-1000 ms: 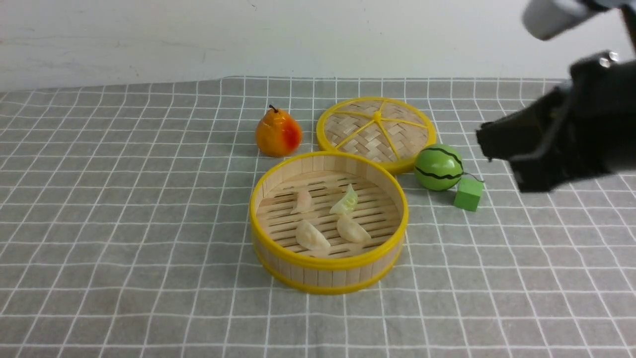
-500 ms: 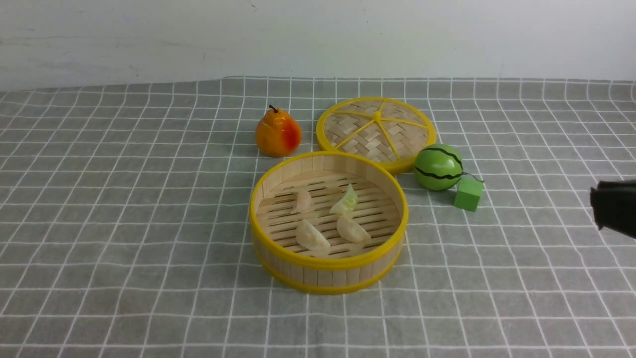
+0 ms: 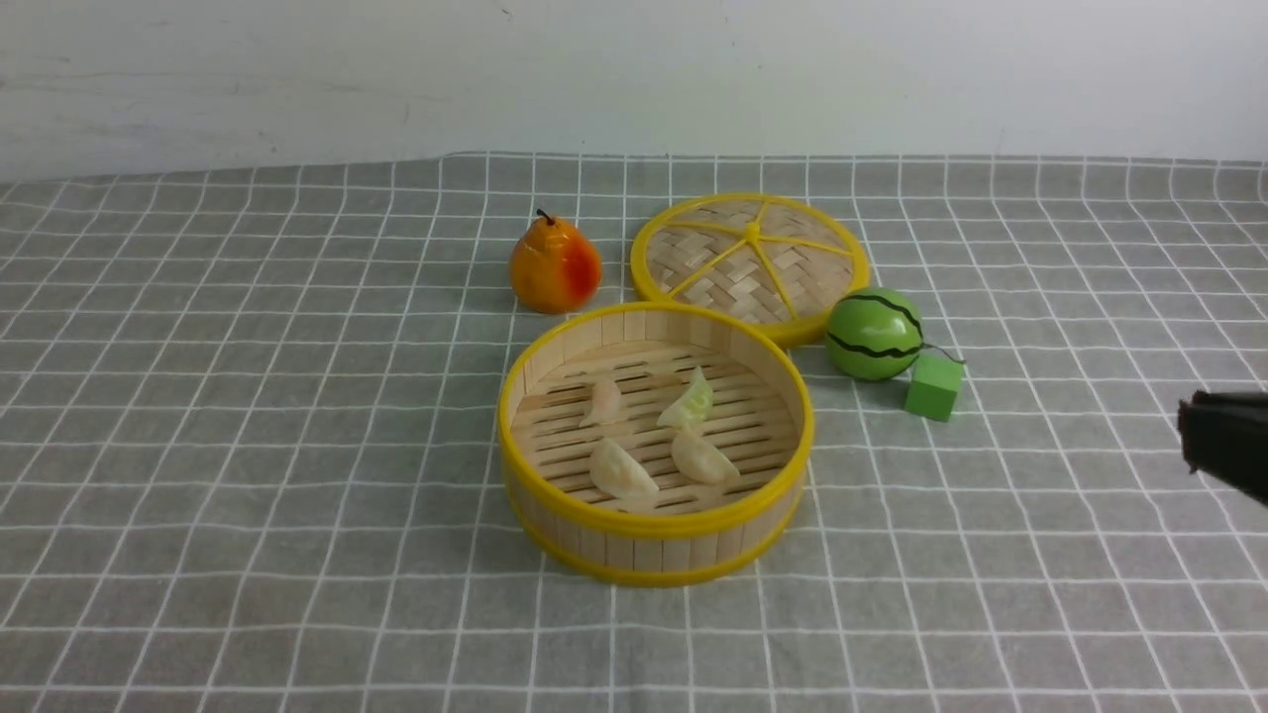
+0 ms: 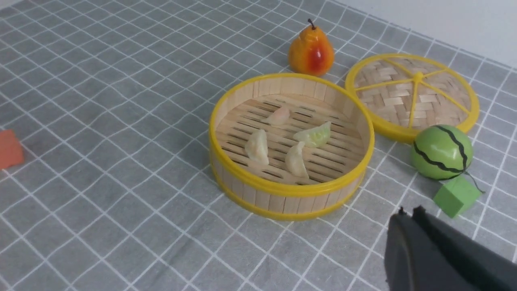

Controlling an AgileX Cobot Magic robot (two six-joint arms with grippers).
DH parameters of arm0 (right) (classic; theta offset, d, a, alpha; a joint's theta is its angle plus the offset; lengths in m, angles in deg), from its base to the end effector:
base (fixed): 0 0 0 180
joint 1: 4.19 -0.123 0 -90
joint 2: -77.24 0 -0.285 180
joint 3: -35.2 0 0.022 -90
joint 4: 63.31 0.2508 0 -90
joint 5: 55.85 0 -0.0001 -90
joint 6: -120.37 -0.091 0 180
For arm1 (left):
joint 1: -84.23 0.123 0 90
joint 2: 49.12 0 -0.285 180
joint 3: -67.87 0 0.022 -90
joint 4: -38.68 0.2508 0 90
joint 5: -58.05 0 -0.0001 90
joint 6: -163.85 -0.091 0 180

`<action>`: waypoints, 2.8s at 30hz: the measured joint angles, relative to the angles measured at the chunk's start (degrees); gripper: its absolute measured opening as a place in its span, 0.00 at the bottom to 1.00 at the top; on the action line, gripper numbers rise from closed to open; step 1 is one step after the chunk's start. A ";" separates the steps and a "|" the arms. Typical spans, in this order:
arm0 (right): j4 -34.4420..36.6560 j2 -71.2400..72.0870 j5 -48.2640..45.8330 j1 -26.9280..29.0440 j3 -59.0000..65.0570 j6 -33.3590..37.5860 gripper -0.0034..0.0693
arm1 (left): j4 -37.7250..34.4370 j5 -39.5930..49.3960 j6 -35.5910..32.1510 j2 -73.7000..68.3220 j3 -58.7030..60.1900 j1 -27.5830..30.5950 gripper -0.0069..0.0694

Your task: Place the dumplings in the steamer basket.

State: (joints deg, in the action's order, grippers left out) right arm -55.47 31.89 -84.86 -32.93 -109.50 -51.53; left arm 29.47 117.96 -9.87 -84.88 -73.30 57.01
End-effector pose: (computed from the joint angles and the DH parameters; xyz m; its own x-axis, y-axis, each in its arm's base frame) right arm 0.1104 0.0674 0.3579 -0.2801 -0.1781 -0.9433 -0.5406 0.8413 0.0017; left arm 0.0558 -0.0429 0.3145 -0.7111 0.1546 -0.6859 0.4140 0.8805 -0.2307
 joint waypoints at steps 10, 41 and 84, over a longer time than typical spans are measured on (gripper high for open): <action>-4.53 18.96 24.46 15.97 28.07 -13.49 0.02 | 0.00 0.22 0.00 0.00 0.00 0.00 0.22; -10.00 38.17 7.28 29.21 42.95 -19.30 0.02 | 0.00 0.24 0.00 0.00 0.00 0.00 0.24; -10.00 38.17 7.24 29.21 42.95 -19.30 0.08 | 8.48 -60.51 9.93 18.73 29.93 13.55 0.07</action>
State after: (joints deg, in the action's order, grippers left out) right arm -65.47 70.07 -77.62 -3.72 -66.56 -70.82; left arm 37.95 57.45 0.06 -66.15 -43.37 70.56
